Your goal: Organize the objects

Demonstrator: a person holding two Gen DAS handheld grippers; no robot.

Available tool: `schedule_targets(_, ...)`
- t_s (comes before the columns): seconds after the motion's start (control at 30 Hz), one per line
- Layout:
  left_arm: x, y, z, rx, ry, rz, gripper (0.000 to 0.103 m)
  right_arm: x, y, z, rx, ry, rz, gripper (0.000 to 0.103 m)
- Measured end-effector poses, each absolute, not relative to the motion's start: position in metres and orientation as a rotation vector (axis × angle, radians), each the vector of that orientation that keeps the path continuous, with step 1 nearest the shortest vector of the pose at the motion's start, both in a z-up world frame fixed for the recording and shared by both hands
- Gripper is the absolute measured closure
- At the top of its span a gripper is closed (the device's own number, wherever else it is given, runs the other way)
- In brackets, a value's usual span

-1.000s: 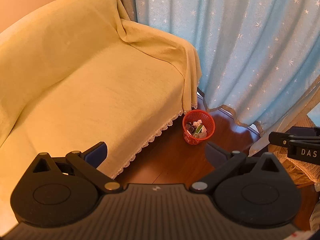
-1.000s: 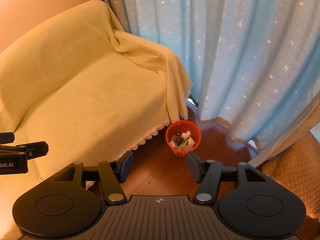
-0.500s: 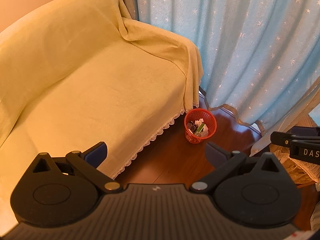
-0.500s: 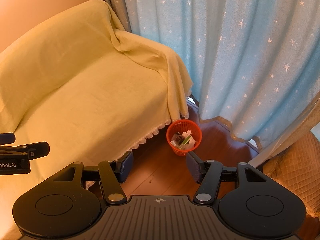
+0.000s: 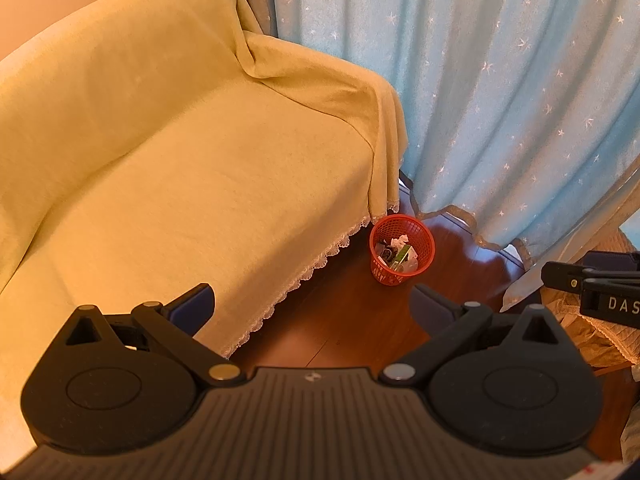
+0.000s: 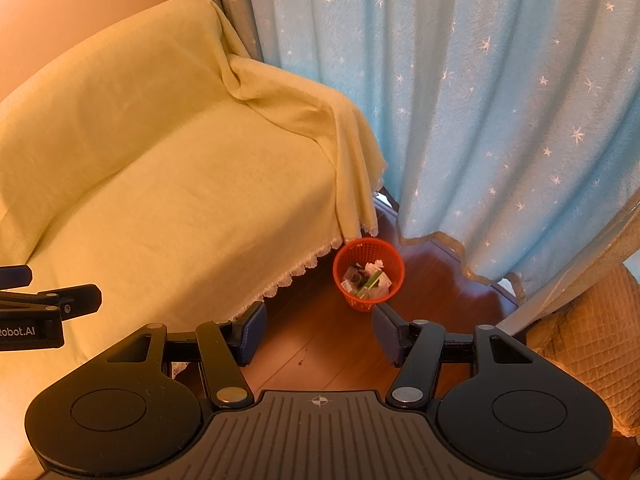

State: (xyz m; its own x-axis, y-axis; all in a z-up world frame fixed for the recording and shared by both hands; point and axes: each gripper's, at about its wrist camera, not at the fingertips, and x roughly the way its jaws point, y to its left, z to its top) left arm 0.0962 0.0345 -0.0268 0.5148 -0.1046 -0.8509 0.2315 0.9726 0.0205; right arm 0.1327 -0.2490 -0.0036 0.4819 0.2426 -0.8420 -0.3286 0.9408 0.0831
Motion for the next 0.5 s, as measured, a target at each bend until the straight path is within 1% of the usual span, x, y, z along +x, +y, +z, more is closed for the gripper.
schedule_targets(0.5,0.106,0.024,-0.033,0.137,1.02,-0.205,0.001,0.141,-0.25,-0.004,-0.091,1.018,0.343,0.047)
